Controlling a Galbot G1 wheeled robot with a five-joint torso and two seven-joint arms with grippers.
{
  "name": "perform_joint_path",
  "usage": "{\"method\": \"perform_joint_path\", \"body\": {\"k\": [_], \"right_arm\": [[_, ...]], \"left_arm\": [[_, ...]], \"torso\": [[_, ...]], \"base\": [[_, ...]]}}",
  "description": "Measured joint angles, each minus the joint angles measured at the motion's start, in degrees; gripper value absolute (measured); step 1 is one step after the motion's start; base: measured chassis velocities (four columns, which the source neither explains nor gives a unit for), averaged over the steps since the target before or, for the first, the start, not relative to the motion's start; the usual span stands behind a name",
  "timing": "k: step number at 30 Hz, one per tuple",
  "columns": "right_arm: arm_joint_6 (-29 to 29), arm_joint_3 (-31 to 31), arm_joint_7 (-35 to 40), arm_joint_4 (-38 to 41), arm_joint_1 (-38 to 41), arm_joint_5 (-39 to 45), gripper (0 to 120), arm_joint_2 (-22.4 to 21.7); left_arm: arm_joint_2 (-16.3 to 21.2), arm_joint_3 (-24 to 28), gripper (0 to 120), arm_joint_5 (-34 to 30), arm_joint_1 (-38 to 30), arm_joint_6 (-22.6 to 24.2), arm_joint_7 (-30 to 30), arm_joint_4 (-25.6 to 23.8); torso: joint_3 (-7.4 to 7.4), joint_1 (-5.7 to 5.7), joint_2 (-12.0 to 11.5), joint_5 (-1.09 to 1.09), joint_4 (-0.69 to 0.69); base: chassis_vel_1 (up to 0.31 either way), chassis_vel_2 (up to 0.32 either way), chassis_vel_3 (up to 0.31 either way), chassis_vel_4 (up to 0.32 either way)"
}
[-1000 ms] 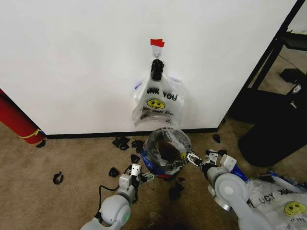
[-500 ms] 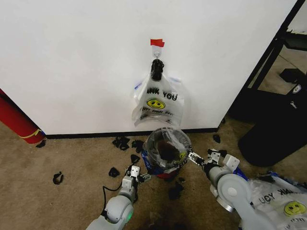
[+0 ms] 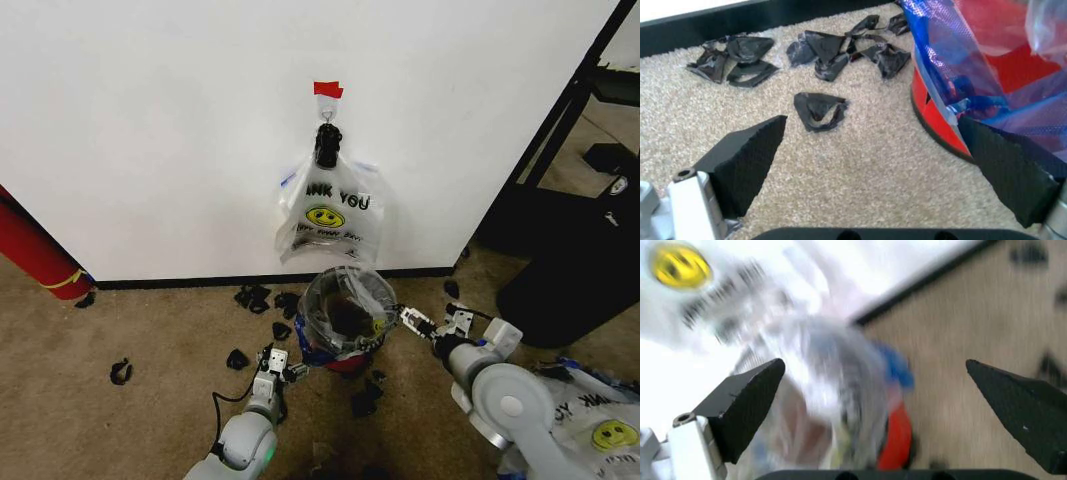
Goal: Pick up the garbage bag from the wall and place it over the trash bin.
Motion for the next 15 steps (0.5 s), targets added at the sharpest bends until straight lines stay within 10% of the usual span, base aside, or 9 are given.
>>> {"method": "perform_joint_path", "body": {"k": [15], "right_arm": [[41.35, 5.78, -61.93, -35.45, 7.79, -52.18, 100, -6.39]], "left_arm": [[3.48, -0.37, 100, 0.93, 4.83, -3.91, 4.57, -9.14]], "torso": [[0.00, 0.00, 0.00, 0.02, 0.00]], "base": [[0.000, 0.000, 0.000, 0.000]]}}
